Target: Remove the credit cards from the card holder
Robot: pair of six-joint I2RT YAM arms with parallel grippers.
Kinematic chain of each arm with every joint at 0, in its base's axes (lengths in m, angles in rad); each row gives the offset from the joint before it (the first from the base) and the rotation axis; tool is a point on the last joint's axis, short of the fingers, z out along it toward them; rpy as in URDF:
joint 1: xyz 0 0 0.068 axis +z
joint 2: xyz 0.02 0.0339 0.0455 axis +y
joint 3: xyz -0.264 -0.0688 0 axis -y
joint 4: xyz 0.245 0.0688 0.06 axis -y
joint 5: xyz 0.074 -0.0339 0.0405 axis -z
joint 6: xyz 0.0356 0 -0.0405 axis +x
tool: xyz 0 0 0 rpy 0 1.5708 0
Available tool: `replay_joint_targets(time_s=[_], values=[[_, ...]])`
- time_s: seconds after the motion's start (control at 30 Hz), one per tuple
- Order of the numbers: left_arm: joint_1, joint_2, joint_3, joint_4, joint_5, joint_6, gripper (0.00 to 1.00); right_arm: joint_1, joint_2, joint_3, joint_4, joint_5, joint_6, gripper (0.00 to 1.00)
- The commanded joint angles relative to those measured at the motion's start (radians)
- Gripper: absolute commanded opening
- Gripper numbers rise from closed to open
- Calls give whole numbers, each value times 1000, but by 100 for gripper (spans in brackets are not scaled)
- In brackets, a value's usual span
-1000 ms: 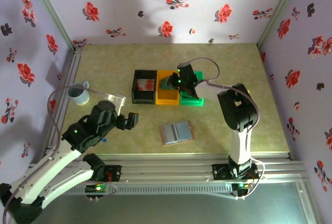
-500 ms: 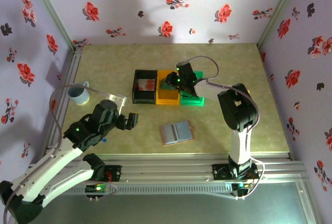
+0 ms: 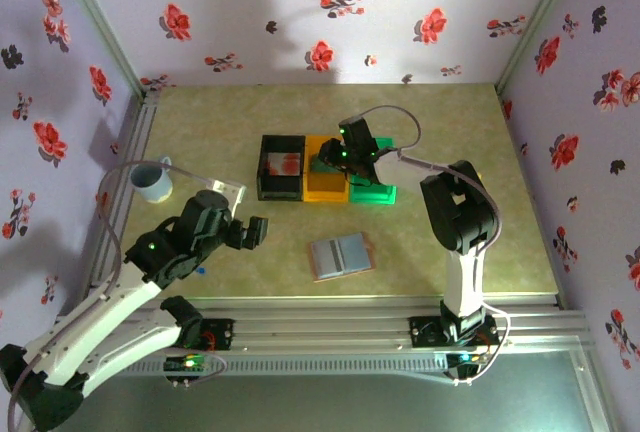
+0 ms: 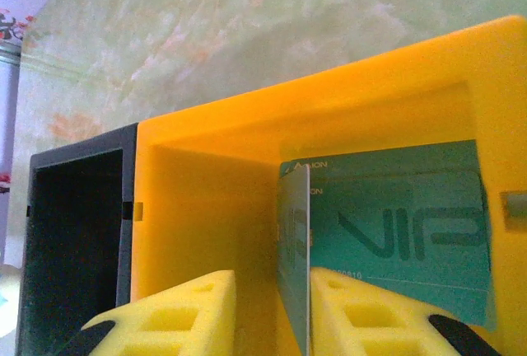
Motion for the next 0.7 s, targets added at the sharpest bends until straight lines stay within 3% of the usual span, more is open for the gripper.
replay_joint_targets(time_s=[0.0,0.67], values=[[9,4,34,-17,-30,-5,100,-8,-44,30,-57,35,-34,29],[9,8,45,-30,-26,-12,100,-13,-151,87,-180,69,-110,32]])
